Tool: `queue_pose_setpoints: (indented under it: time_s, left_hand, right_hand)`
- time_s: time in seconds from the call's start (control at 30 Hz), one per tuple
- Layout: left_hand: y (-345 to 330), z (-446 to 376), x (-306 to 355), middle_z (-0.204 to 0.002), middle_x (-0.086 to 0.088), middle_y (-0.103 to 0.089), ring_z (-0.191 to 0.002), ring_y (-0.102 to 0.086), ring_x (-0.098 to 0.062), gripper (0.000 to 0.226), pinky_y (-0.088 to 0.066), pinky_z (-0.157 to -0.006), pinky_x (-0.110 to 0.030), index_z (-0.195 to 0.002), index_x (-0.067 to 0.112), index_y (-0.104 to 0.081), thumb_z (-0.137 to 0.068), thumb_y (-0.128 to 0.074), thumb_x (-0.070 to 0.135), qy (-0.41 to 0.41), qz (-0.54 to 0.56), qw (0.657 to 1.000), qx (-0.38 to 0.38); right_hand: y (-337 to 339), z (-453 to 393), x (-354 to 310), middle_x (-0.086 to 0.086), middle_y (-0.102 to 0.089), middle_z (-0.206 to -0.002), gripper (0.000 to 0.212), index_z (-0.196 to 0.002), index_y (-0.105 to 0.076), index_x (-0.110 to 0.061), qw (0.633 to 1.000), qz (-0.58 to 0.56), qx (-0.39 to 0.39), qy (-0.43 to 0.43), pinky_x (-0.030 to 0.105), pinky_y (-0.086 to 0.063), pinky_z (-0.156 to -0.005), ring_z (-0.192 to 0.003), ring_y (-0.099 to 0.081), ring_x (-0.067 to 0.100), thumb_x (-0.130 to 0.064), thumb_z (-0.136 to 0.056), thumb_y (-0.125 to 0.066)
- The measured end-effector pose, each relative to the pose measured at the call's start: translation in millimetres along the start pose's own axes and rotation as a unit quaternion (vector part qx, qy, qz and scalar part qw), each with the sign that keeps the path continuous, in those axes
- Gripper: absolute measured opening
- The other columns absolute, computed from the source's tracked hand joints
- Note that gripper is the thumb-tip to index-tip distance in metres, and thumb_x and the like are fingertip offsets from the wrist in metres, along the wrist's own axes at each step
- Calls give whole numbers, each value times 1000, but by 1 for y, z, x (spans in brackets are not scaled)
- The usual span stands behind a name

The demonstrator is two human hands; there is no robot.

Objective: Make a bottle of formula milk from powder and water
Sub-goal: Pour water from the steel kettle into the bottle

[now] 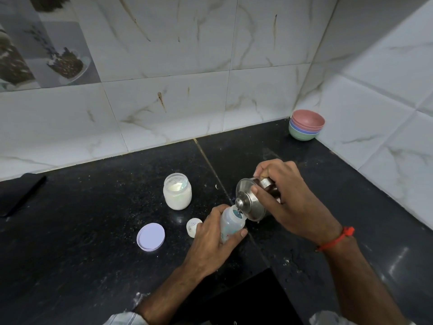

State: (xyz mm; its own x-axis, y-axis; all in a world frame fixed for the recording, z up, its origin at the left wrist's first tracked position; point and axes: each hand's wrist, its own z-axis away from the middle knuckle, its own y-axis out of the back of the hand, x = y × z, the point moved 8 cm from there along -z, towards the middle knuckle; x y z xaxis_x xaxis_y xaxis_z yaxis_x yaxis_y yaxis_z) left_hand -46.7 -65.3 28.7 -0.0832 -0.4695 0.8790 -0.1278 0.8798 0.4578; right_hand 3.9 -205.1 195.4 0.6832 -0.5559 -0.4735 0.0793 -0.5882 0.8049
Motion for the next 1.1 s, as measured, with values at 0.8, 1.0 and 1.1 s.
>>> queue_pose_setpoints:
  time_s: [0.8, 1.0, 1.1]
  left_hand:
    - [-5, 1, -17, -130, 21, -59, -118, -61, -8, 59, -54, -99, -47, -133, 43, -39, -88, -65, 71, 7, -7, 1000, -11]
    - [-7, 2, -22, -130, 23, -58, -119, -60, -6, 58, -53, -100, -47, -133, 45, -38, -88, -65, 71, 14, -12, 1000, -14]
    - [-8, 2, -24, -130, 24, -57, -119, -59, -5, 57, -53, -100, -47, -132, 47, -37, -88, -65, 70, 18, -16, 1000, -19]
  right_hand:
    - [9, -4, -19, -13, -55, -121, 24, -103, -54, -28, 997, 75, -12, 19, 42, -43, -89, -108, -44, 14, -48, -96, -43]
    - [12, -4, -21, -14, -53, -123, 27, -107, -56, -28, 996, 89, -14, 22, 43, -44, -90, -110, -43, 13, -48, -97, -42]
    - [13, -4, -22, -15, -52, -123, 25, -106, -55, -29, 995, 91, -13, 26, 43, -44, -89, -109, -43, 13, -48, -97, -42]
